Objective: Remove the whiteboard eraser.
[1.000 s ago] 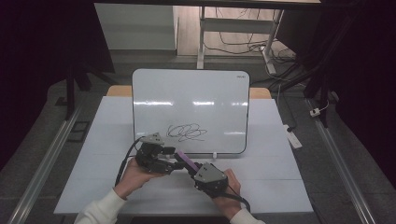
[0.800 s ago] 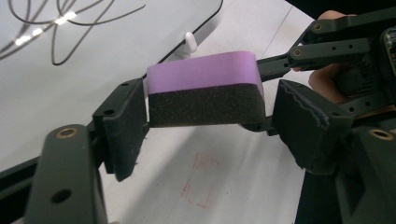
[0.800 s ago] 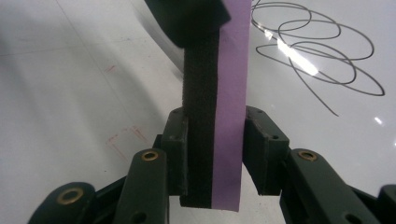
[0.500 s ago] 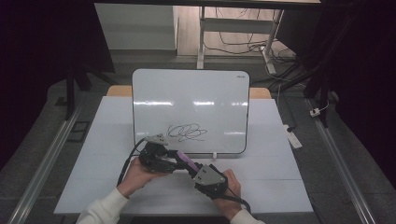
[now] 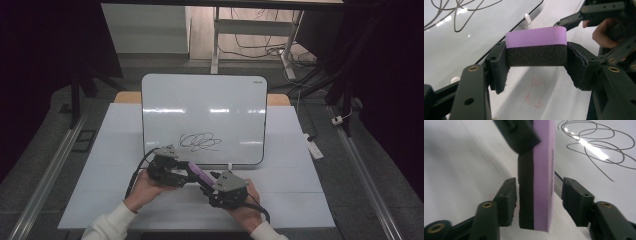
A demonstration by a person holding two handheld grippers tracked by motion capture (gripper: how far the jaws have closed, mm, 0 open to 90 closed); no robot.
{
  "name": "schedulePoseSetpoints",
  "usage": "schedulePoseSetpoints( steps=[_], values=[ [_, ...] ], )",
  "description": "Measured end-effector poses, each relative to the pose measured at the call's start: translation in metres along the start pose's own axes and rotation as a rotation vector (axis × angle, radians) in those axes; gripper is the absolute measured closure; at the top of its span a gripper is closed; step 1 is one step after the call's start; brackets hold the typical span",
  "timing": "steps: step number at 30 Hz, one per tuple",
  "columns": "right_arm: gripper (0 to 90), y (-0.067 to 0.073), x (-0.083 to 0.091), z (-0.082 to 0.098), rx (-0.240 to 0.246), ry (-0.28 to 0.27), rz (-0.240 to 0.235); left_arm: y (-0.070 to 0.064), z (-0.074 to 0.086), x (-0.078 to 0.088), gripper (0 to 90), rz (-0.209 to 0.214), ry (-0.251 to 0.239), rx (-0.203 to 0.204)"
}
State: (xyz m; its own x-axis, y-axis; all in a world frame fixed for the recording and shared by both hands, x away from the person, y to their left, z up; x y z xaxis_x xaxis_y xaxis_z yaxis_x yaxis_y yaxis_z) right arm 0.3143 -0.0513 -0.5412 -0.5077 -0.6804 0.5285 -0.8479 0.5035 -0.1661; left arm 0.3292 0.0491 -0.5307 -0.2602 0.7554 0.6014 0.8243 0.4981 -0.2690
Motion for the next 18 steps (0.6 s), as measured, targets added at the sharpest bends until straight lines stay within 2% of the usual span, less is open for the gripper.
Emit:
schedulePoseSetpoints(
  steps=[2,4,6,8,11,13,14,15,17,18],
  values=[
    [36.3,-0.003,0.005,-0.002,-0.037,-0.025,-0.032,0.001,0.0,0.001,38.3,0.001,-0.002,-0.008],
    [34.9,-0.008,0.01,-0.005,-0.048,-0.052,-0.03,0.0,0.001,0.003,38.3,0.011,-0.002,-0.045],
    [34.7,-0.01,0.013,-0.007,-0.051,-0.069,-0.034,-0.001,0.002,0.003,38.3,0.016,-0.003,-0.057],
    [33.0,-0.013,0.018,-0.01,-0.071,-0.095,-0.064,-0.003,0.001,0.004,38.3,0.021,-0.007,-0.08],
    [32.1,-0.014,0.019,-0.011,-0.085,-0.097,-0.09,-0.005,0.002,0.005,38.3,0.025,-0.008,-0.1],
    [32.2,-0.015,0.02,-0.01,-0.093,-0.094,-0.134,-0.004,0.003,0.006,38.3,0.026,-0.006,-0.106],
    [32.2,-0.015,0.02,-0.01,-0.093,-0.094,-0.134,-0.004,0.003,0.006,38.3,0.027,-0.004,-0.11],
    [32.3,-0.016,0.022,-0.01,-0.113,-0.1,-0.157,-0.004,0.003,0.007,38.2,0.028,-0.006,-0.109],
    [32.2,-0.017,0.022,-0.01,-0.121,-0.099,-0.164,-0.005,0.004,0.009,38.2,0.033,-0.011,-0.114],
    [32.0,-0.019,0.022,-0.009,-0.14,-0.093,-0.18,-0.005,0.004,0.01,38.2,0.037,-0.012,-0.118]
  ],
)
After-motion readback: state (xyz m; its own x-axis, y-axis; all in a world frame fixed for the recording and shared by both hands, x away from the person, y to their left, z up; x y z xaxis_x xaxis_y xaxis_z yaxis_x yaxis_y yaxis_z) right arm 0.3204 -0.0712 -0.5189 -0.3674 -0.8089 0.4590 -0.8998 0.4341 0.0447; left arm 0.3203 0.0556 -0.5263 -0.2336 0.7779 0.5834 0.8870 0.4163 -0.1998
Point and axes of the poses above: each handheld gripper's, and its own axes: x roughly backward along the jaws, z roughly out of its underside, y roughly to its left, the point moved 10 cm from there along -x, roughly forward along the jaws, and after that the axes turned 2 degrees about -x, right-handed, at the moved point
